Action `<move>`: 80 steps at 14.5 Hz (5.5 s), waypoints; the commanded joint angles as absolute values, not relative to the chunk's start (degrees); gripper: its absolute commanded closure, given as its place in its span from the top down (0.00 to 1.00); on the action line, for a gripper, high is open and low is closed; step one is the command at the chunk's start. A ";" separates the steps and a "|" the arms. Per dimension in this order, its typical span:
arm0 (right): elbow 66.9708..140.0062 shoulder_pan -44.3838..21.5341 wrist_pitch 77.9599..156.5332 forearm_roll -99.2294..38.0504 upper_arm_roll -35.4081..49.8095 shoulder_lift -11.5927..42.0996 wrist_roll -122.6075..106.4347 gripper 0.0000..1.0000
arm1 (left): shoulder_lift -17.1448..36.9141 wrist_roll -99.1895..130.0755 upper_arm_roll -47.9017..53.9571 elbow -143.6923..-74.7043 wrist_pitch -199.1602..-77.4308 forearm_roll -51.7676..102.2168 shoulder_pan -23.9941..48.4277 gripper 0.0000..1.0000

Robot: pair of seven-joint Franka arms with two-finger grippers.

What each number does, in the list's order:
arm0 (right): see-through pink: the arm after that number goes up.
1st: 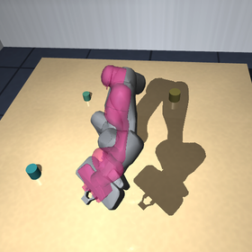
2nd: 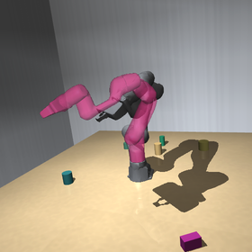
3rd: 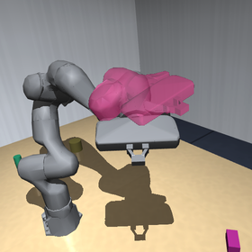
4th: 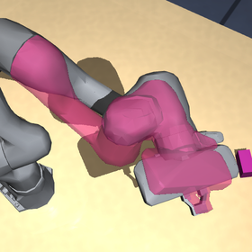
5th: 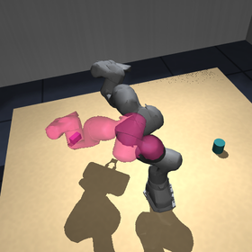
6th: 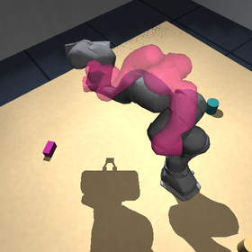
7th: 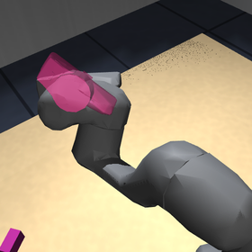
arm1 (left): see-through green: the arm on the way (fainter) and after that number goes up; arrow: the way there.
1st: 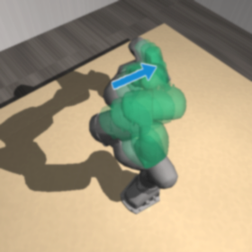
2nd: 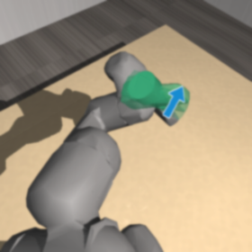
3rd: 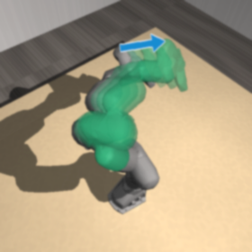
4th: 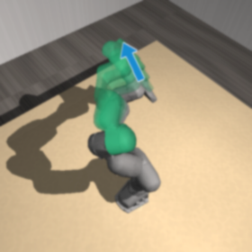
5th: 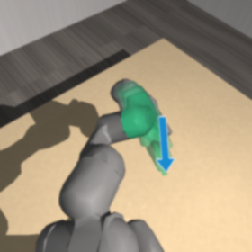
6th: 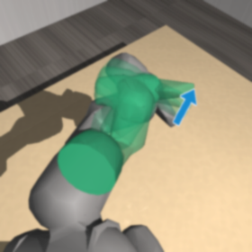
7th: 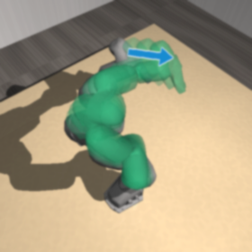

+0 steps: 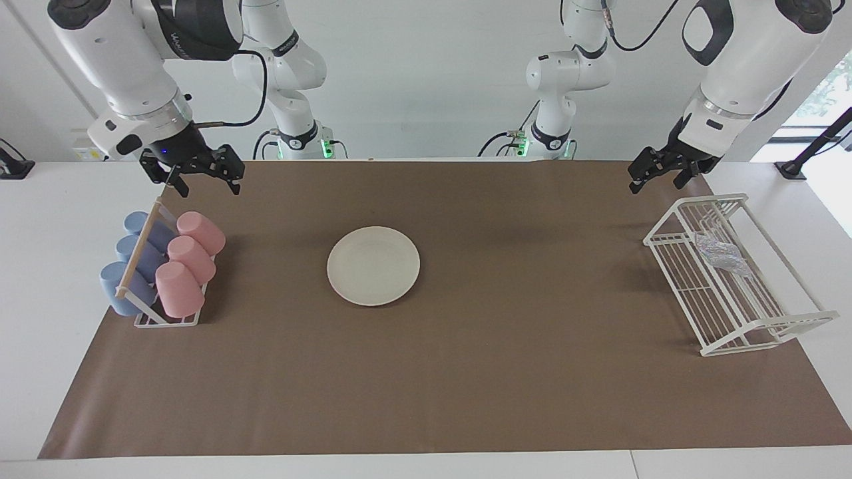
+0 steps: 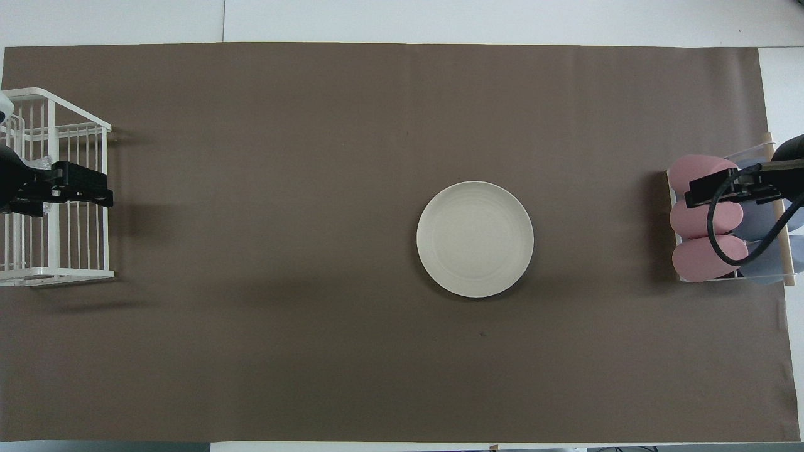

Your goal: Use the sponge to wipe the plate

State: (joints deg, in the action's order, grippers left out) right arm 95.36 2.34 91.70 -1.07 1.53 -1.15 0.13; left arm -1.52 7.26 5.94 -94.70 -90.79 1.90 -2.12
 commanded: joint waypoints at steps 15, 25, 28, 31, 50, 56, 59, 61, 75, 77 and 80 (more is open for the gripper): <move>93.08 -4.56 91.49 -7.99 14.15 -2.02 72.98 1.00 | 8.61 21.60 6.24 -108.09 -108.36 -47.37 1.76 1.00; 76.83 -15.90 91.49 -6.07 14.06 11.76 99.92 1.00 | 8.09 25.57 6.06 -110.74 -109.16 -49.22 0.53 0.92; 76.82 -19.23 93.60 -5.80 14.15 12.30 104.12 0.97 | 8.17 27.68 6.06 -110.92 -109.77 -49.48 -0.44 0.33; 76.73 -21.26 94.83 -5.54 14.24 13.26 109.68 0.99 | 8.26 27.86 6.06 -110.92 -110.83 -49.66 -0.70 0.00; 70.14 -28.83 97.73 1.14 14.24 21.97 124.63 0.94 | 7.03 6.25 5.62 -88.06 -87.19 16.40 -6.85 0.00; 70.14 -29.00 97.91 0.26 14.33 21.97 124.80 0.97 | -0.15 -6.91 5.71 -102.44 -90.16 40.48 -6.86 0.00; 70.14 -29.09 98.17 0.18 14.33 21.97 124.89 1.00 | -4.56 -16.13 5.89 -114.93 -93.08 53.39 -5.98 0.00; 70.22 -29.09 98.52 0.00 14.33 21.97 124.89 1.00 | -4.31 -22.65 5.98 -118.55 -92.64 59.12 -5.89 0.00; 78.84 -29.79 108.37 -1.76 14.68 18.63 125.68 1.00 | -4.04 -32.70 6.50 -125.86 -92.11 80.33 1.23 0.00; 79.01 -29.71 107.93 -3.68 14.77 18.54 125.86 0.99 | -3.96 -32.70 6.50 -125.86 -92.37 80.42 1.32 0.00; 79.01 -29.71 107.67 -3.96 14.77 18.46 125.77 0.73 | -4.04 -32.61 6.42 -125.86 -92.20 80.42 1.23 0.00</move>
